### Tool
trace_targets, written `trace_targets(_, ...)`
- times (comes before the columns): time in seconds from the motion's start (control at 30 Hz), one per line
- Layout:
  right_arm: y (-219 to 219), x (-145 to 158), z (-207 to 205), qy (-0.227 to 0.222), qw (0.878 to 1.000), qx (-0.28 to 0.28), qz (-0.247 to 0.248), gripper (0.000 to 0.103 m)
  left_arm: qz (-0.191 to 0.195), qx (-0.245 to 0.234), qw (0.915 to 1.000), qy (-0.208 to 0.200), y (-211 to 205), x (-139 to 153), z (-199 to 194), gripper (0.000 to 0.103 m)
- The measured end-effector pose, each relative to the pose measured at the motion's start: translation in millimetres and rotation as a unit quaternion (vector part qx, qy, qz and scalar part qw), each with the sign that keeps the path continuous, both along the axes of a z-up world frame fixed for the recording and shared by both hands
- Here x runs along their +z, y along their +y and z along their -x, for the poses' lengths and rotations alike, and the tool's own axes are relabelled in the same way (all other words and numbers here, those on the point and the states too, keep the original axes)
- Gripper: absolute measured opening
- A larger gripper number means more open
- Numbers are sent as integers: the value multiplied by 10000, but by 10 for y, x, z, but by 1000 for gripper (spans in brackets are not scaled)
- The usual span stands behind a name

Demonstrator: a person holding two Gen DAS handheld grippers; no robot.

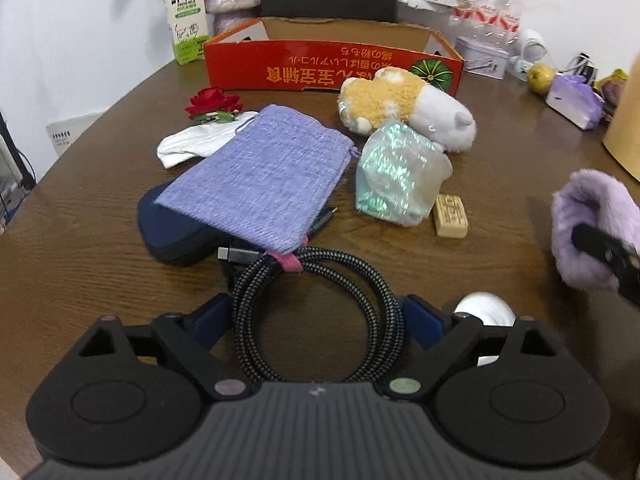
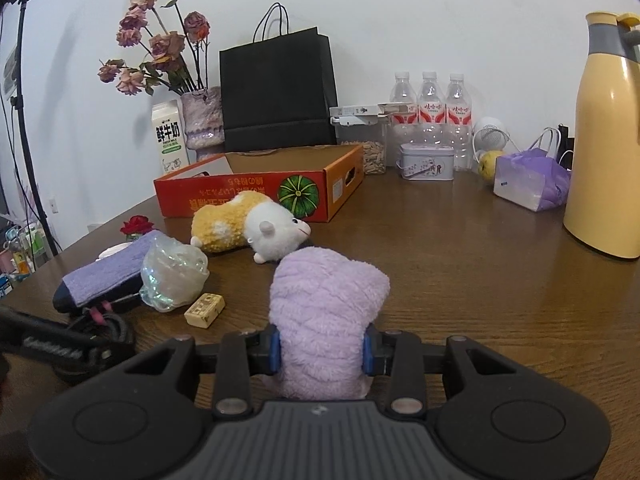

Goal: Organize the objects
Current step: 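Grasp the black coiled cable with the left tool while the right tool holds the towel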

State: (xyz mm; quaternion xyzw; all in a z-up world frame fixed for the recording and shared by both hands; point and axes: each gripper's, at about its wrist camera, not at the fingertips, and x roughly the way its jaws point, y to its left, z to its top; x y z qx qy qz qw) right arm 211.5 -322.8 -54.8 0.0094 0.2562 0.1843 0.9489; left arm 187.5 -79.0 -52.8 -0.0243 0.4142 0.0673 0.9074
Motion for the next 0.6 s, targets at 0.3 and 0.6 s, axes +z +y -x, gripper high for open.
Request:
trace_targets(0.3,33,-21,-31,100,9998,-85,121,35,-189,-283,9985,-427,126,-36,396,90)
trace_targets(0.6,197,-15,145,34,9996,-42,293,35,-163,-314,9955,-883,372,9,700,89)
